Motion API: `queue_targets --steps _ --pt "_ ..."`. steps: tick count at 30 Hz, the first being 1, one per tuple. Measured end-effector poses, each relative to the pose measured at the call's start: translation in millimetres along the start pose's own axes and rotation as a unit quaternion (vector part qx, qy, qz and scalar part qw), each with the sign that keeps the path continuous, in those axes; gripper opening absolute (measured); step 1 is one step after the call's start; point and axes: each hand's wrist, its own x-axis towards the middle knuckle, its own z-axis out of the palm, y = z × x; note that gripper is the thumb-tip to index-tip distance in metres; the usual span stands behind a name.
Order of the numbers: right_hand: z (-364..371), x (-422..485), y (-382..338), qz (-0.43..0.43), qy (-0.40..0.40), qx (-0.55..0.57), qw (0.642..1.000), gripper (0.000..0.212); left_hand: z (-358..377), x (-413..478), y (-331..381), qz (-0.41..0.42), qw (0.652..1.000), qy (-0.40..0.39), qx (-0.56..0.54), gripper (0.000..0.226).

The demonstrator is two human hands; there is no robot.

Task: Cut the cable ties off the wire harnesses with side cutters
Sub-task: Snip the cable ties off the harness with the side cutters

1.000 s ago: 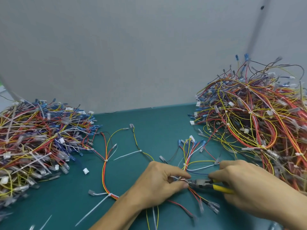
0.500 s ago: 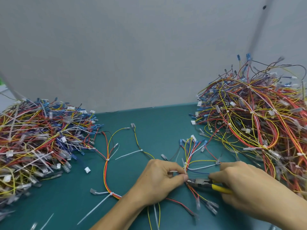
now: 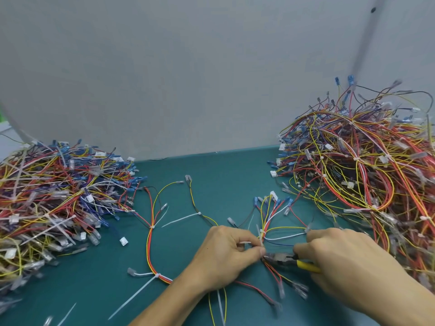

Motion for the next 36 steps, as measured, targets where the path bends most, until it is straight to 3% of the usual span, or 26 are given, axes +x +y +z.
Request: queue_targets --steps 12,18,22,26,31,36 --pt "1 2 0 0.005 -0.005 0.015 1.000 0.007 0 1 -6 -0.003 1.000 0.003 -0.031 0.006" --pt "7 6 7 0.022 0.018 0.051 0.998 0.013 -5 3 -8 -0.072 0.981 0.018 -0.179 0.010" --pt "8 7 15 0.042 0.078 0.134 0.987 0.027 -16 4 -8 -0.122 0.926 0.037 -0.355 0.011" --pt "8 6 9 0.039 0.101 0.224 0.969 0.016 -23 3 -11 -0.160 0.868 0.039 -0.468 0.021" --pt "7 7 6 -0.007 0.084 0.207 0.975 0.013 -26 2 -13 -0.144 0.838 0.027 -0.525 0.012" --pt "6 9 5 -0.011 0.086 0.198 0.976 0.024 -29 -1 -17 -0.111 0.816 0.002 -0.568 0.018"
